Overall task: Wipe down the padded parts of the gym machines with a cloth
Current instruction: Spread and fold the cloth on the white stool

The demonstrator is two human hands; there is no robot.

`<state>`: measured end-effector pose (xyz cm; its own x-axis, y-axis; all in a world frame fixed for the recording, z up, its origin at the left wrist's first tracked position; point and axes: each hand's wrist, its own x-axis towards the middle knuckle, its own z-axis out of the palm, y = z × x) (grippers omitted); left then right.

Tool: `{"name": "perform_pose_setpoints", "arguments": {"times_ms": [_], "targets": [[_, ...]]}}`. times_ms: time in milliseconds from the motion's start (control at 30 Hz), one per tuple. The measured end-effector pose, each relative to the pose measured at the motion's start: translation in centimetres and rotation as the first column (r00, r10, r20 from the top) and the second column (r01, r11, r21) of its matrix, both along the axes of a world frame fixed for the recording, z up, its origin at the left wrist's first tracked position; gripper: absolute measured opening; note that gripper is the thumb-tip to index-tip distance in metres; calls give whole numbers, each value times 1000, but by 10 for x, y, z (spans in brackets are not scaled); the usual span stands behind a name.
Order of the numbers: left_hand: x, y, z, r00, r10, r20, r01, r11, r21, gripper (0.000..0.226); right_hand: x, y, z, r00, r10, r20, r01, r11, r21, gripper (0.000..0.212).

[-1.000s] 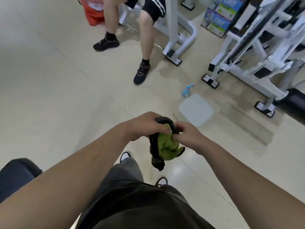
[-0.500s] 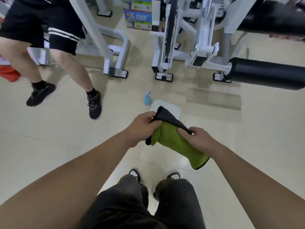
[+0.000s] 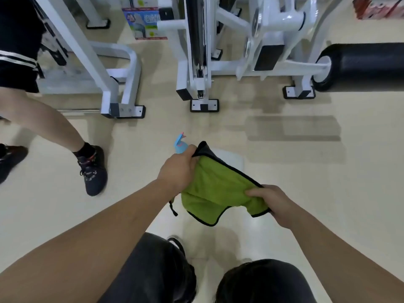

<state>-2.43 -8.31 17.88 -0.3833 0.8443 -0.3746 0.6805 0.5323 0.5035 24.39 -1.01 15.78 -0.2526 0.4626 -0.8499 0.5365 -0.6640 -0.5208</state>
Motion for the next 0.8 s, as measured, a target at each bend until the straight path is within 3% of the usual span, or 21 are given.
{"name": "perform_pose_setpoints", "arguments": {"times_ms": [167, 300, 367, 433, 533, 600, 667, 800], "targets": [[-34, 32, -127, 985, 140, 98, -136, 989, -50, 22, -38, 36, -118, 978, -201, -46, 201, 979, -15, 30], [-42, 44, -207, 972, 183, 147, -181, 983, -28, 23, -48, 61, -196, 960, -268, -88, 279, 944, 176, 39], [-38, 44, -239, 974, 176, 146, -178, 984, 1, 22, -54, 61, -225, 971, -222, -85, 237, 933, 270, 44], [-36, 45, -260, 955, 227, 191, -217, 974, -71, 23, -56, 58, -248, 985, -170, -22, 168, 933, 318, 42], [-40, 48, -283, 887, 372, 275, -322, 923, -212, 27, -54, 63, -270, 977, -207, 53, 182, 937, 298, 21], [-47, 48, -296, 865, 427, 263, -378, 900, -218, 25, -57, 71, -273, 978, -192, 81, 165, 950, 265, 21], [-51, 49, -300, 905, 380, 191, -341, 917, -207, 17, -63, 76, -273, 983, -132, 126, 91, 952, 293, 22], [-53, 56, -292, 965, 250, 86, -245, 968, -64, 23, -72, 80, -275, 980, -48, 195, -20, 943, 332, 14]]}}
